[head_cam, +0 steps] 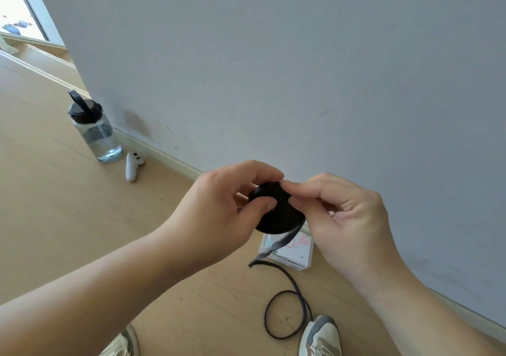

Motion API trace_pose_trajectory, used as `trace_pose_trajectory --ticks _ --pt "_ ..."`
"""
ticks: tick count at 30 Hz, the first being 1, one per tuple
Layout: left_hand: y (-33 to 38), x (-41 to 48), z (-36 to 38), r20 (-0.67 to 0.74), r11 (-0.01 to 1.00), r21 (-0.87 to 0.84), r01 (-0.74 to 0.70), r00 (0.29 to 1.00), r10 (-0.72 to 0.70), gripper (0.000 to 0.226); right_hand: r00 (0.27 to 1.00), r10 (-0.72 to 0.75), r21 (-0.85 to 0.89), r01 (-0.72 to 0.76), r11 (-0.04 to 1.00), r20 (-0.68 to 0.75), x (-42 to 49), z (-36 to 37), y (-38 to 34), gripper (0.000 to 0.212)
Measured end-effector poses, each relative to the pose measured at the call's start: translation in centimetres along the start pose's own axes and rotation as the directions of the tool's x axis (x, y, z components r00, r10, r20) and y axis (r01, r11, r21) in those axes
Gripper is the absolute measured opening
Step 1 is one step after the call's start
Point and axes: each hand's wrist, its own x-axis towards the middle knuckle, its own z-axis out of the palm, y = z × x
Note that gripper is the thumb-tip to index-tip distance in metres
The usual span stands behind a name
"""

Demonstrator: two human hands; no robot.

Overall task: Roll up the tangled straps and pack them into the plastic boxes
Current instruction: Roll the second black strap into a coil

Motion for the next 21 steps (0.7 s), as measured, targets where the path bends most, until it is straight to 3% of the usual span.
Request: trace_pose_trajectory --ticks 3,8,10,12,15,19,21 --pt "0.01 0.4 -0.13 -0.044 0.982 -0.152 0.108 0.992 -0.116 0.034 0.988 0.142 0.145 -0.133 0.98 -0.055 0.15 -0.14 -0.09 0.03" --pt "0.2 0.6 -0.19 -0.128 0.902 -0.413 0.126 0.973 -0.194 0.032 0.979 0.204 0.238 -0.191 0.952 -0.03 0.08 -0.16 -0.12 0.031" --pt "0.11 0.63 -0.11 -0.116 0.889 -0.431 0.159 0.966 -0.229 0.029 0.981 0.19 0.222 -0.177 0.959 -0.038 0.07 -0.21 0.11 0.032" --pt "-0.12 0.63 0.06 -0.08 0.939 -0.306 0.159 0.978 -0.192 0.022 0.989 0.142 0.14 -0.136 0.981 -0.034 0.21 -0.31 0.23 0.033" --pt "-0.5 0.48 0.21 -0.087 1.0 -0.023 0.021 0.996 -0.023 0.021 0.999 0.03 0.024 -0.03 0.999 -0.026 0.43 -0.34 0.61 0.03" --pt "-0.65 0.35 0.14 -0.056 0.972 0.176 -0.157 0.984 0.169 0.024 0.999 -0.051 -0.034 0.051 0.998 0.008 0.39 -0.19 0.66 0.028" --pt "-0.66 0.24 0.02 -0.061 0.98 0.159 -0.119 0.99 0.13 0.026 1.0 0.008 -0.011 -0.008 1.0 -0.012 0.29 -0.08 0.48 0.032"
